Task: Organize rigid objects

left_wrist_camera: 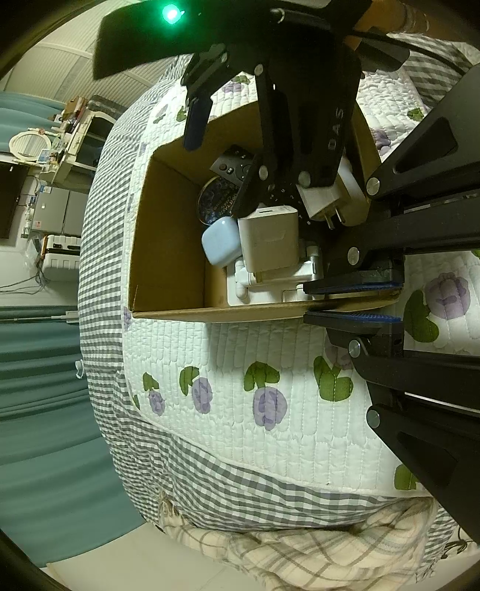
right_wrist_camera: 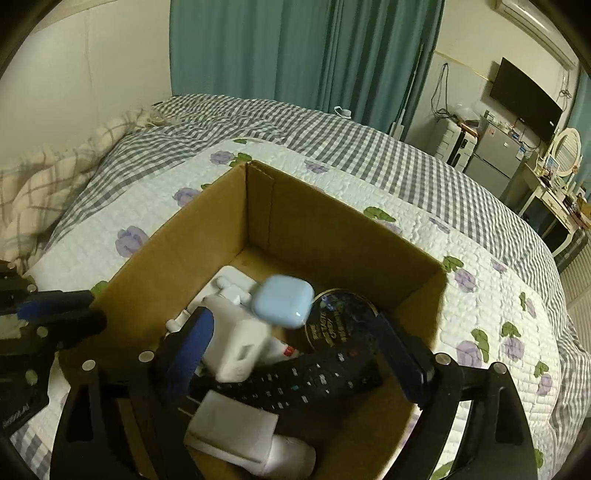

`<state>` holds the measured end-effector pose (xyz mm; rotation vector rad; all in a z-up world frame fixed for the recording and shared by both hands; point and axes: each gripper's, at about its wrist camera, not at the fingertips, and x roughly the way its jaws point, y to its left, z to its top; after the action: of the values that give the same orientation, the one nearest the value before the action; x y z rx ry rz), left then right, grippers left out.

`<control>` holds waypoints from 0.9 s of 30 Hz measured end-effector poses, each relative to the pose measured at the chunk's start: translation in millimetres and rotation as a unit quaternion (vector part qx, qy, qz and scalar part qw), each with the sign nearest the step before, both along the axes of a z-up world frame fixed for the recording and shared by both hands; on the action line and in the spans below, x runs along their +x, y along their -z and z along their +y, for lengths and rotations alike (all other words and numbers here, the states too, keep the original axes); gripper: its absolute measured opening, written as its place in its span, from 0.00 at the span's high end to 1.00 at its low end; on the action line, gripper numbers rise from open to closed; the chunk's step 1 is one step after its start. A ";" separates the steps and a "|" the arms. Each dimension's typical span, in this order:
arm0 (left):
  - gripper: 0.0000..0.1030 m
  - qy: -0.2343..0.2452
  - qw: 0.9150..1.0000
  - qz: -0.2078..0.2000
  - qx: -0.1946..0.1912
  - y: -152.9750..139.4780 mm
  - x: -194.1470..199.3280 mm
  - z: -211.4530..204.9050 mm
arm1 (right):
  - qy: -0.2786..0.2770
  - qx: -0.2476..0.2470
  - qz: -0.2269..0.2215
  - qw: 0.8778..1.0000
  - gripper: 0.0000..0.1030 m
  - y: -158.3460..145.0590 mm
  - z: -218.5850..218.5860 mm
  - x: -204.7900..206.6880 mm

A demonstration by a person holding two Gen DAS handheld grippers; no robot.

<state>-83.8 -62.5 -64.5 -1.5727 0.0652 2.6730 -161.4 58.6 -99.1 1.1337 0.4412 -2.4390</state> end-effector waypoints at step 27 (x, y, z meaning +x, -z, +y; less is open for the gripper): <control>0.87 0.012 0.986 0.164 0.037 -118.1 44.3 19.2 | 0.142 -0.008 0.142 0.980 0.13 -128.1 95.8 87.3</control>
<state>-39.6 -43.3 53.6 -1.0918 -0.0070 2.8495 -74.1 154.4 29.0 0.8951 0.3625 -2.8658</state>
